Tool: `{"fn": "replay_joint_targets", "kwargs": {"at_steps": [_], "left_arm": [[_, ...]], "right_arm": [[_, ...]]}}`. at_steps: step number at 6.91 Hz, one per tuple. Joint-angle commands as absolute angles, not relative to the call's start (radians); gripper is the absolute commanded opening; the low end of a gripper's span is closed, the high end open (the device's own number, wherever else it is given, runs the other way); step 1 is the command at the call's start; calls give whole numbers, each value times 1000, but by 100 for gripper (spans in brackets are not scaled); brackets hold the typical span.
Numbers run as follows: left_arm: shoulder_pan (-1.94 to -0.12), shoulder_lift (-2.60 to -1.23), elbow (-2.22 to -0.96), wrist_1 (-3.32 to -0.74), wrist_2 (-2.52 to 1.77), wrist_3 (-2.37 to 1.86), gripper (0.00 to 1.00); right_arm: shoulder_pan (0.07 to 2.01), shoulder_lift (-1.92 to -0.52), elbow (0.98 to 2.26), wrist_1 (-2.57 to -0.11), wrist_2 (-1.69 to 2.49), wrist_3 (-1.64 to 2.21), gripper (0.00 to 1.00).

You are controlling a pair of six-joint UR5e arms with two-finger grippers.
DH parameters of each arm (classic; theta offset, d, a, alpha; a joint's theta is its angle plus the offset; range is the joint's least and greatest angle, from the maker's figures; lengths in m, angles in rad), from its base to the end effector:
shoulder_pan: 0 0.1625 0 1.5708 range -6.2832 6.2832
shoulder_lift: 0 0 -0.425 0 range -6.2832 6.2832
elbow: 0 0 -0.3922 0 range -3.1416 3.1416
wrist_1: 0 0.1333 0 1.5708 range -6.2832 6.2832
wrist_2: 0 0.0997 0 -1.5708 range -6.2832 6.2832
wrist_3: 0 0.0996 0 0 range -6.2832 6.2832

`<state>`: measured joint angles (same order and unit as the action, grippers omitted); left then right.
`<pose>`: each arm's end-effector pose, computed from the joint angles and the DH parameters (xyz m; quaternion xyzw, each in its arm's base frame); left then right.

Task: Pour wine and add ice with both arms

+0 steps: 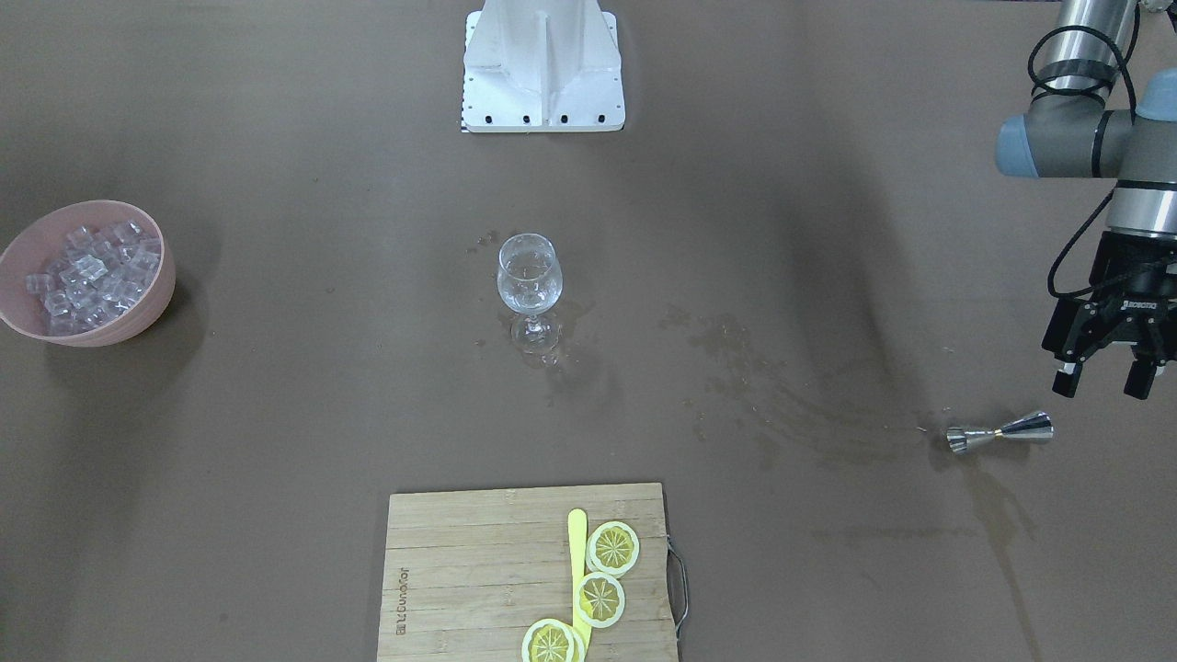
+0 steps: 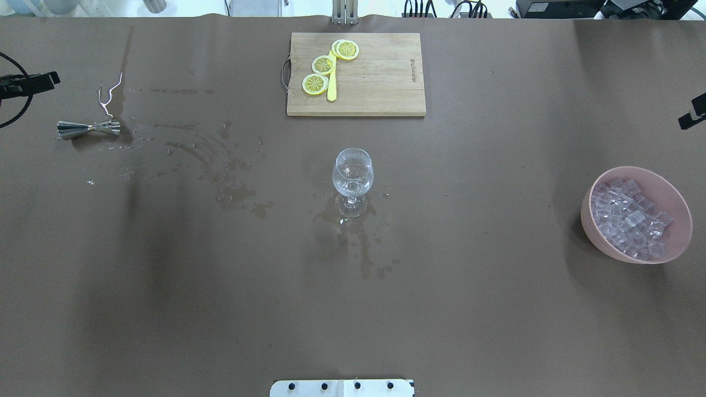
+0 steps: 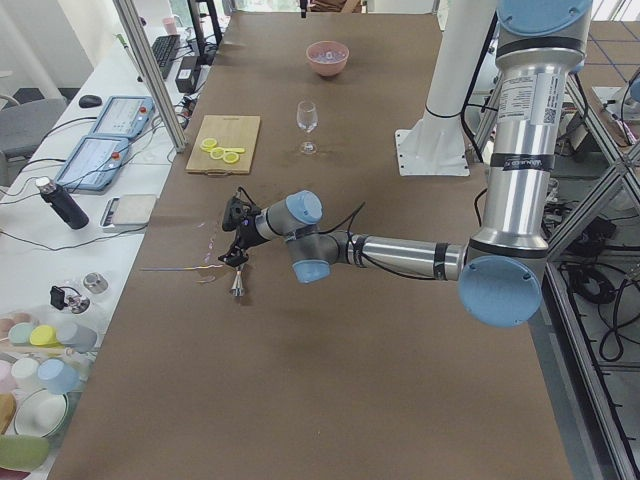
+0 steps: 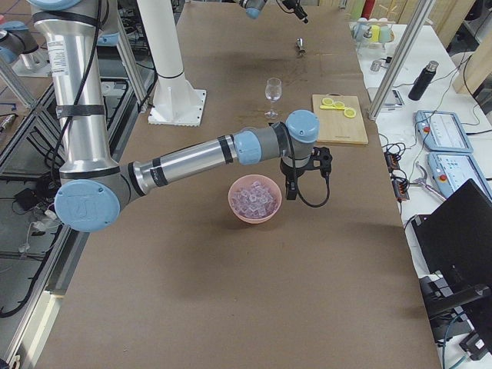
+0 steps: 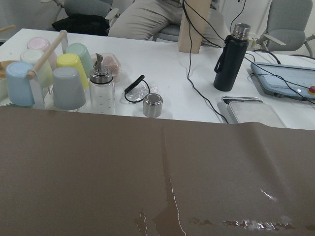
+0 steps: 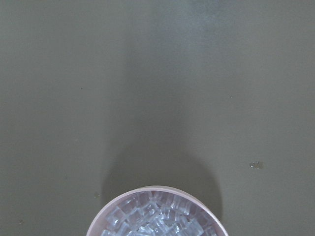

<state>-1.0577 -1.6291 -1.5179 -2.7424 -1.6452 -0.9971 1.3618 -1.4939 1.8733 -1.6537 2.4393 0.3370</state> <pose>0.1588 -0.5383 0.5307 0.3828 0.4027 -0.1791 0.8119 -0.0500 -0.5119 0.4734 0.0168 -0.4368 -0.0046 0.8994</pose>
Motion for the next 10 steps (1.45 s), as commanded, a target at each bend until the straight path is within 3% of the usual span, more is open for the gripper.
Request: {"fn": "replay_joint_targets", "kwargs": {"at_steps": [1,7,10], "left_arm": [[-1058,-1628,-1525,-2727,-1660,-997,98],[-1058,-1628,-1523,-2726,-1660,-997,98],[-1057,-1628,-1522,-2727,-1660,-997,98]], "right_arm": [[1220,-1502,1957,-1649,2323,466,100],[1039,-1643,1973,-1522,2250,345,100],[999,-1643,1948,-1505,2237,310,99]]}}
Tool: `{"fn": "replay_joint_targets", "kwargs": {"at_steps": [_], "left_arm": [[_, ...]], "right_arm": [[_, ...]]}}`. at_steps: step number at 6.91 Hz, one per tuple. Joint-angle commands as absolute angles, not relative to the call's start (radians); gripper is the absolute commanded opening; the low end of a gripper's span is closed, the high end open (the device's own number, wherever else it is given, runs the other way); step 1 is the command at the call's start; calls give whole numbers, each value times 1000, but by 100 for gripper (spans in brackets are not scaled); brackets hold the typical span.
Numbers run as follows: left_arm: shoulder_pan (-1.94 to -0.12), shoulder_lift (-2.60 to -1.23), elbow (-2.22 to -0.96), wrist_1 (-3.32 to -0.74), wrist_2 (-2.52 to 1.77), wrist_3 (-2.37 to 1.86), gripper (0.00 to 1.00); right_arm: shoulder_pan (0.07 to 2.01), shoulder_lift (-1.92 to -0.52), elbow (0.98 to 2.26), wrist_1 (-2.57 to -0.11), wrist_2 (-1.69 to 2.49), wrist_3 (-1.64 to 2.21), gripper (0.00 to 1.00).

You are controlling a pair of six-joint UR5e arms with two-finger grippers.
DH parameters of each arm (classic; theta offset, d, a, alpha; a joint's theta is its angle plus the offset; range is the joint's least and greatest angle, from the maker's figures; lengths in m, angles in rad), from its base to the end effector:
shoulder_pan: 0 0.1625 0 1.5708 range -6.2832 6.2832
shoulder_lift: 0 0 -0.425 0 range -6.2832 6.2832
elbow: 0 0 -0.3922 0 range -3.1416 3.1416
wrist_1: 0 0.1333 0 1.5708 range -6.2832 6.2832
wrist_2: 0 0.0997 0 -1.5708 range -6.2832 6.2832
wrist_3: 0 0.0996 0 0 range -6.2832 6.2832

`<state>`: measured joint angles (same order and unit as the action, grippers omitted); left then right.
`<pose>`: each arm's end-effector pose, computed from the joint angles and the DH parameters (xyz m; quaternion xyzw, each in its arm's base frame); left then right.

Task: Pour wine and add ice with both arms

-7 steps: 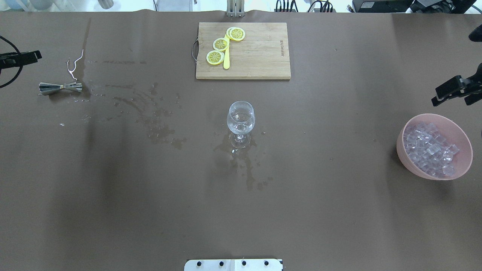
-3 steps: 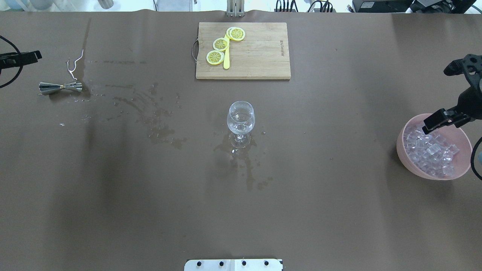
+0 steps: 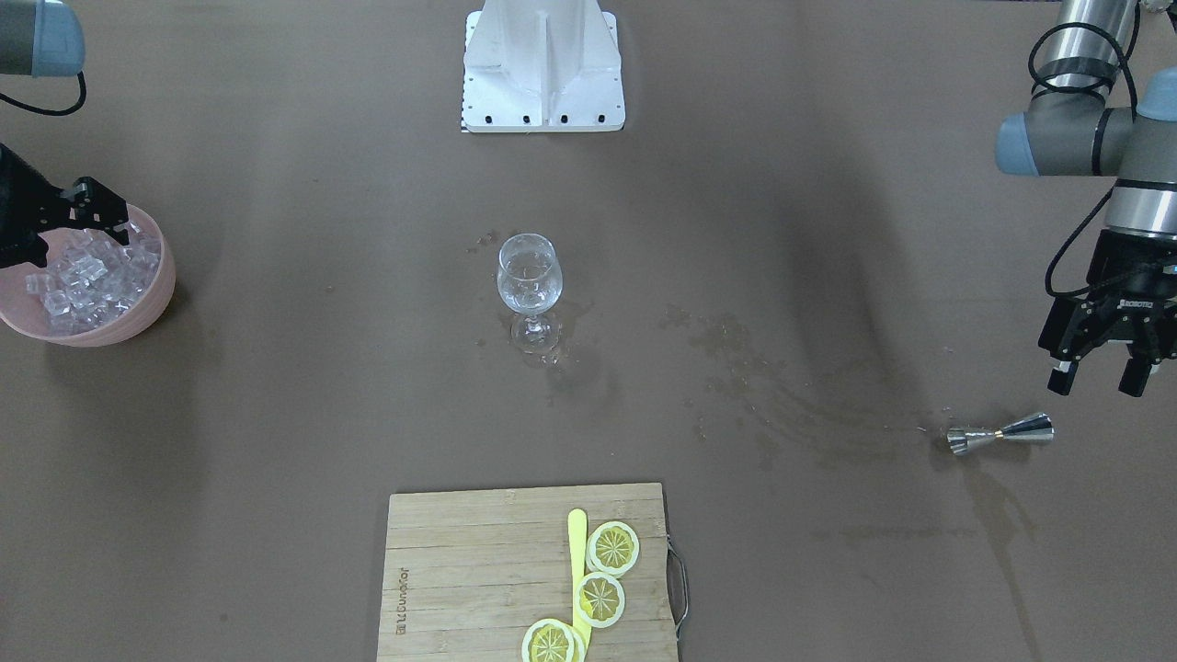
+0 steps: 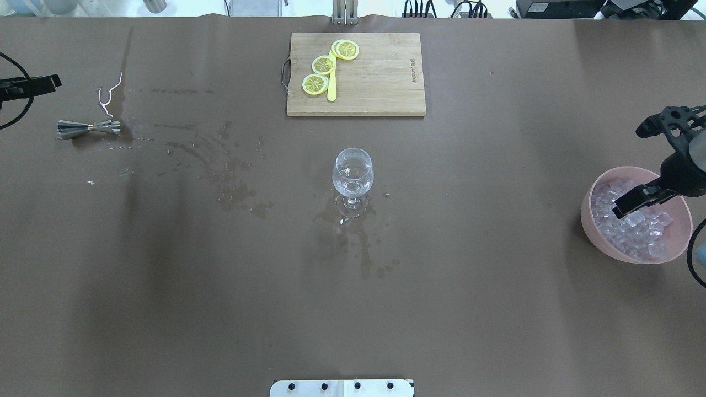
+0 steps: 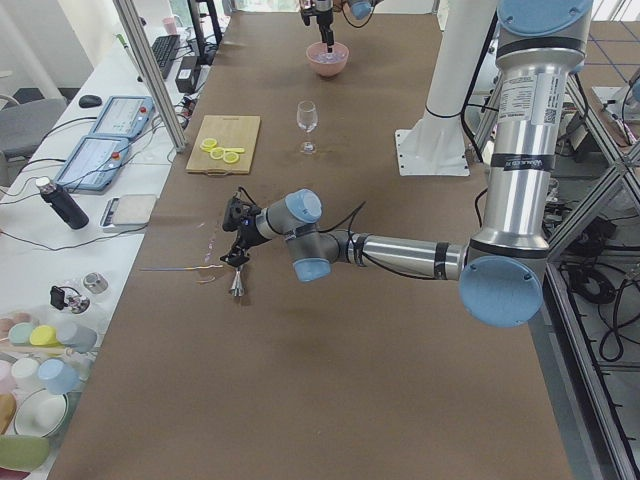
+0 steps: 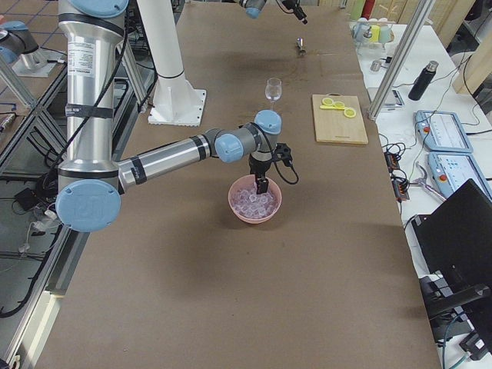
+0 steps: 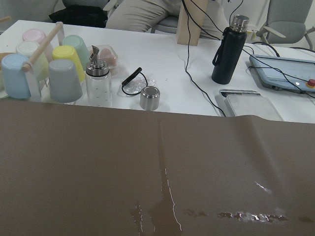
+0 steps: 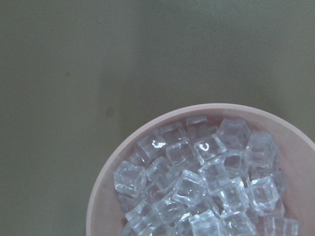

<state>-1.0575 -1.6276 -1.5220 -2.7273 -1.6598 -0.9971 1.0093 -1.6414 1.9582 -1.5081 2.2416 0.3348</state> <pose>0.1601 -0.5375 0.5313 0.3745 0.4036 -0.1761 0.8160 -0.1867 -0.4309 0.4998 0.0205 -0.3685 -0.1666 0.9144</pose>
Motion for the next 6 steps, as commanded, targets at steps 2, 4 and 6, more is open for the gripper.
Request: {"fn": "replay_joint_targets", "kwargs": {"at_steps": [2,4,6], "left_arm": [[-1057,-1629,-1525,-2727,-1660,-999,98],[-1057,-1629,-1523,-2727,-1660,-999,98],[-1057,-1629,-1523,-2727,-1660,-999,98]], "right_arm": [[999,-1643,1918,-1505,2220,256,99],[997,-1641,1916,-1505,2215,252,86],[997,-1637,1904,-1505,2214,250,71]]}}
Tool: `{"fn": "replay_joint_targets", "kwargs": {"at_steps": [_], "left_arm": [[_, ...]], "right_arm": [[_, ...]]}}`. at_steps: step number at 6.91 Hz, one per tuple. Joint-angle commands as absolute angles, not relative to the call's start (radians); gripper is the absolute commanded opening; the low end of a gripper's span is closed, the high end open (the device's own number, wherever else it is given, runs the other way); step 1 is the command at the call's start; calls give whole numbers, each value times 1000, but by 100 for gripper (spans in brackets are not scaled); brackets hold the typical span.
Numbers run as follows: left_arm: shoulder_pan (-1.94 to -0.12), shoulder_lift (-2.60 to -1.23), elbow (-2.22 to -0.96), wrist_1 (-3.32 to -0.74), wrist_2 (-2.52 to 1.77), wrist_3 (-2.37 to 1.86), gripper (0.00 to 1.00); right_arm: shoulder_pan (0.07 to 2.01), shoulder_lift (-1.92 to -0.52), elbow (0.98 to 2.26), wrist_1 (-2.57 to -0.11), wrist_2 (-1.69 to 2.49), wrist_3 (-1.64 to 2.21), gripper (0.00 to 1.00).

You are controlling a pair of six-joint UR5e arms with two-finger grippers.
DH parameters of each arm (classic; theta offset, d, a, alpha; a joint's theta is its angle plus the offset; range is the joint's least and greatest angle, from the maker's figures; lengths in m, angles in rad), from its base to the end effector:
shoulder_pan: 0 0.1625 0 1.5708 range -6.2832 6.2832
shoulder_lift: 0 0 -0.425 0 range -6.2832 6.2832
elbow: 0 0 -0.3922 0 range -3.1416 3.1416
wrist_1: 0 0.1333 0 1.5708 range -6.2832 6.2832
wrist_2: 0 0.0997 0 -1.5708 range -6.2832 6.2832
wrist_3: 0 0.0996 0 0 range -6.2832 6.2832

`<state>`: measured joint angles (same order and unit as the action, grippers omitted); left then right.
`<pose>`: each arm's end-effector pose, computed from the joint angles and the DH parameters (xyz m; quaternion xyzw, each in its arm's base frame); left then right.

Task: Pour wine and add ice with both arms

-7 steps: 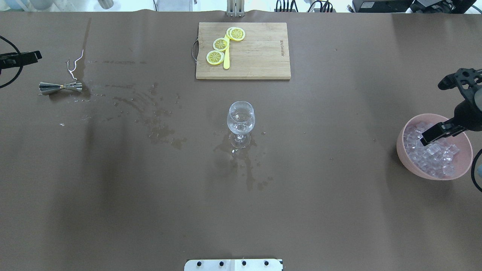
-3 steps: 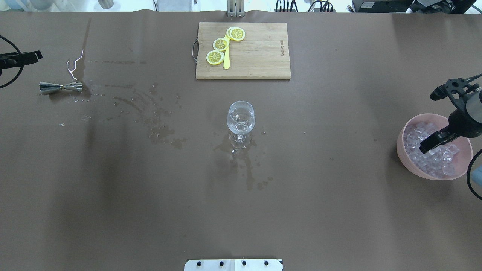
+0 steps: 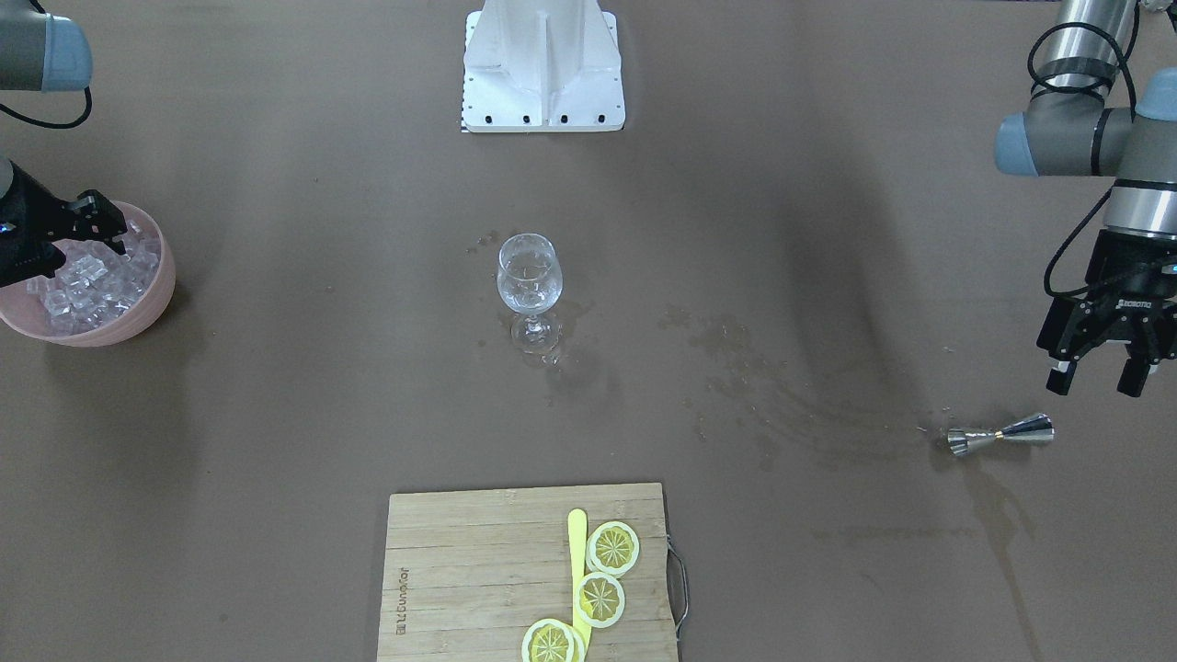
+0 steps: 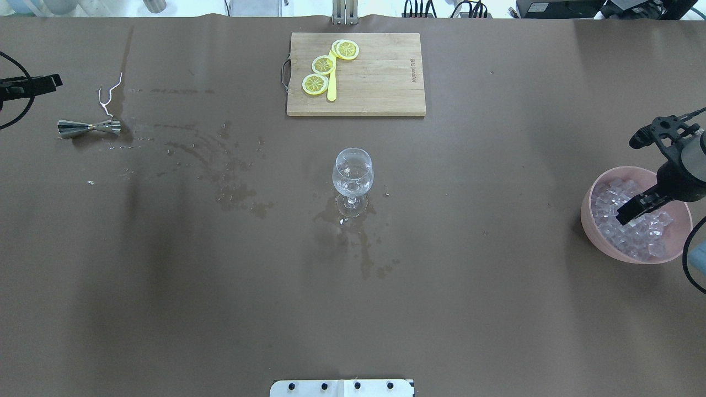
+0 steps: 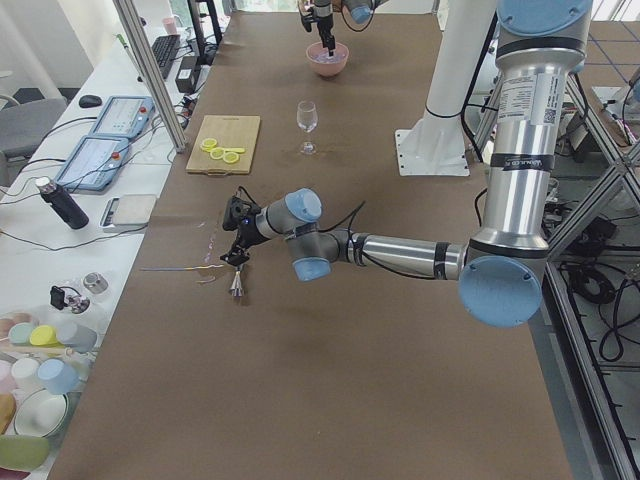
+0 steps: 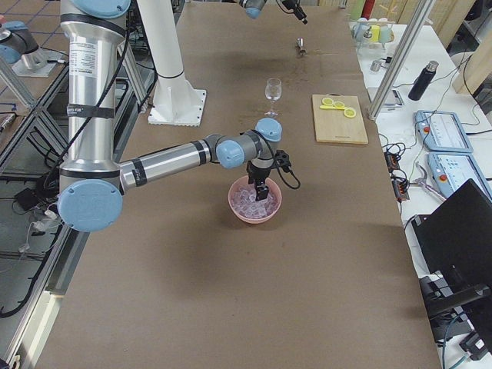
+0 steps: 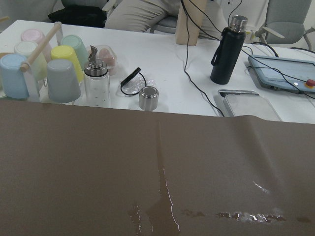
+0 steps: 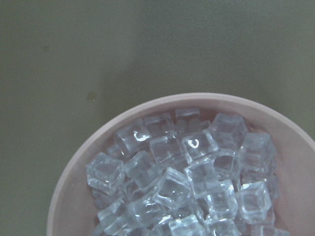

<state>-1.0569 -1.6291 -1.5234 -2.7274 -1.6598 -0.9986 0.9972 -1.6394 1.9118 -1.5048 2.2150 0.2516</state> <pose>0.1607 -0.5378 0.5297 0.3751 0.4048 -0.1762 0.8151 -0.1928 -0.4339 0.5230 0.0212 -0.3499 -0.2025 0.9144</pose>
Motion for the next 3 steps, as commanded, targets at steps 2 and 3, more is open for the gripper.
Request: {"fn": "replay_joint_targets", "kwargs": {"at_steps": [2,3], "left_arm": [[-1055,-1629,-1525,-2727,-1660,-999,98],[-1057,-1629,-1523,-2727,-1660,-999,98]], "right_arm": [[997,-1631,1882,-1505,2207,209,60],[997,-1629,1882,-1505,2209,207,42]]}}
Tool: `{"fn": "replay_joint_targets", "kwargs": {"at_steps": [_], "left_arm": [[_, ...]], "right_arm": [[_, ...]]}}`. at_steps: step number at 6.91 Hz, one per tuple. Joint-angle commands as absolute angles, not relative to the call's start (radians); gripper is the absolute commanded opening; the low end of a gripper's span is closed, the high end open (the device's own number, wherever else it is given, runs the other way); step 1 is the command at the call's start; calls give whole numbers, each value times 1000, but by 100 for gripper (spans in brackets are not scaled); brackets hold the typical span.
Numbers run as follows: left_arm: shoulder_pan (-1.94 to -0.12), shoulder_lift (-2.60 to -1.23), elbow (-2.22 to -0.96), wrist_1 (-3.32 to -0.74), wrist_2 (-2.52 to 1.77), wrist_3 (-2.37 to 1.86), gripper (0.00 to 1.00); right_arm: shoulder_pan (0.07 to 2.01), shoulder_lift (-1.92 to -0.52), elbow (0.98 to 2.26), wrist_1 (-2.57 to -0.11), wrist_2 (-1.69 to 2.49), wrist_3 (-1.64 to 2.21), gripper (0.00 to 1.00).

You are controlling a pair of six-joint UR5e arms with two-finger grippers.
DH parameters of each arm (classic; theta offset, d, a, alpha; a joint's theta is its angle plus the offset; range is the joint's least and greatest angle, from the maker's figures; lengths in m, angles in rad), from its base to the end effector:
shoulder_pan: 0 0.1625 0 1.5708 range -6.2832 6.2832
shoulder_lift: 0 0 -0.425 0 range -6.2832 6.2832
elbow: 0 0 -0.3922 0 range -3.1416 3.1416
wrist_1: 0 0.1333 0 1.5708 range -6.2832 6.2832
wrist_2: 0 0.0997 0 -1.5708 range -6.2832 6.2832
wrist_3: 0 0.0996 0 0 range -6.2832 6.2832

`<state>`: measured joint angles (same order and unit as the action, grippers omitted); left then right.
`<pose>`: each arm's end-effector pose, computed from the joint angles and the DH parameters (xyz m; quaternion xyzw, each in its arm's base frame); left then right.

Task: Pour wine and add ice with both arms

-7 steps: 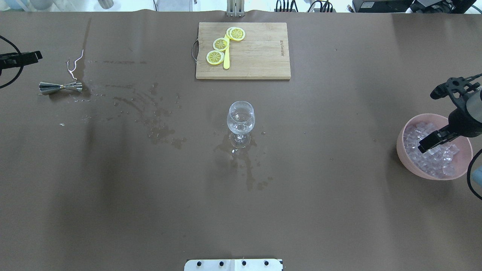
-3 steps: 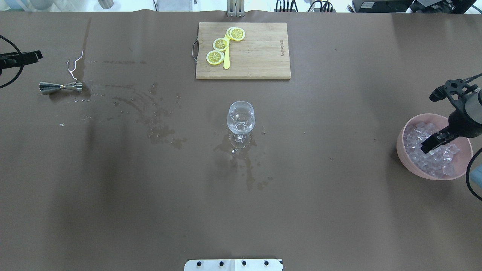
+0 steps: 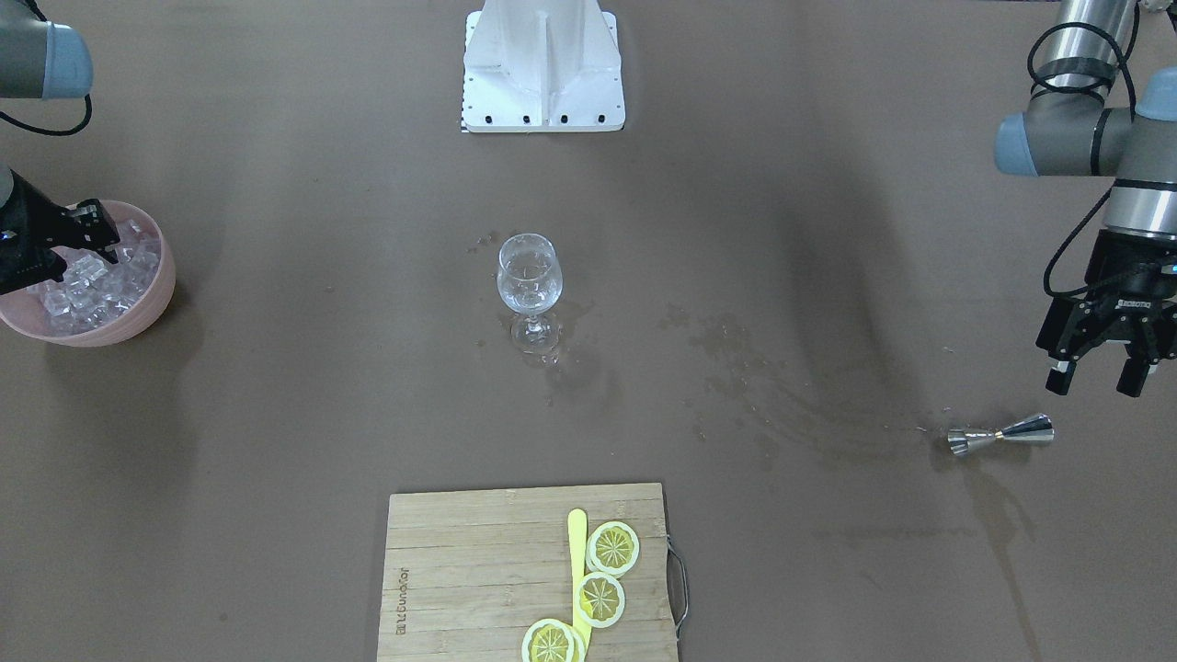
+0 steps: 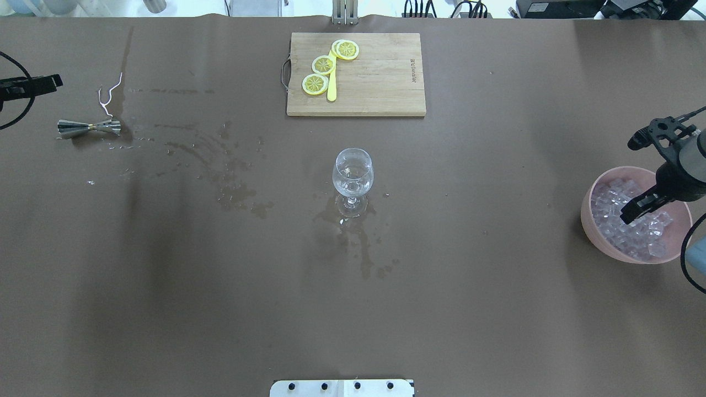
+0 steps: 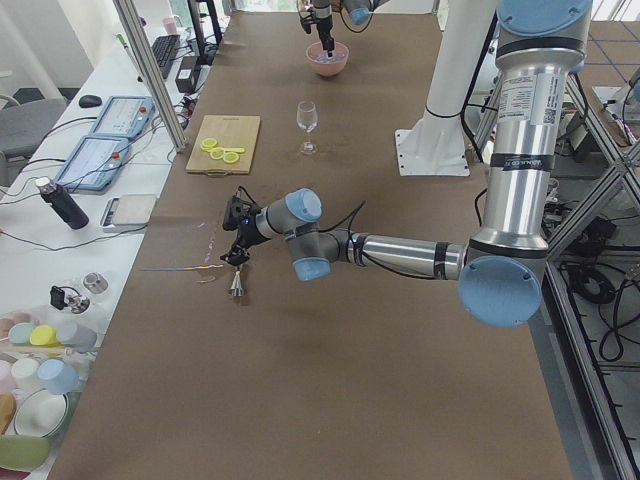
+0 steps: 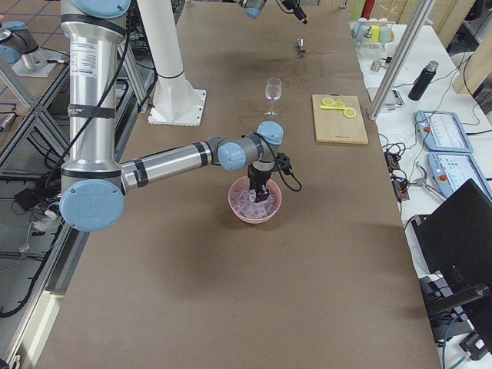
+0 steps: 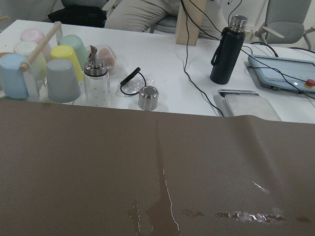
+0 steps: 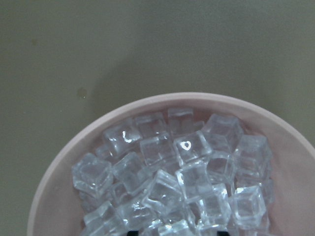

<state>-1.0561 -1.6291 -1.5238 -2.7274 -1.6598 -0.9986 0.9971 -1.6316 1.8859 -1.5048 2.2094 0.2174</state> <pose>0.1611 -0.5376 0.5295 0.3750 0.4051 -0.1759 0.8151 -0.1949 -0.4379 0.5326 0.0203 -0.3443 -0.2154 0.9136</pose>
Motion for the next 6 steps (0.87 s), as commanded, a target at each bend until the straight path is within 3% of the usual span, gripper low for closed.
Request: {"fn": "replay_joint_targets", "kwargs": {"at_steps": [1,2,6], "left_arm": [[-1057,-1629,-1523,-2727,-1660,-999,98],[-1057,-1629,-1523,-2727,-1660,-999,98],[-1060,-1629,-1526,-2727,-1698,-997,98]], "right_arm": [[997,-1629,1882,-1505,2209,207,8],[999,-1629,1885,-1505,2204,207,0],[1089,-1595,1951,-1520,2238,209,0]]}}
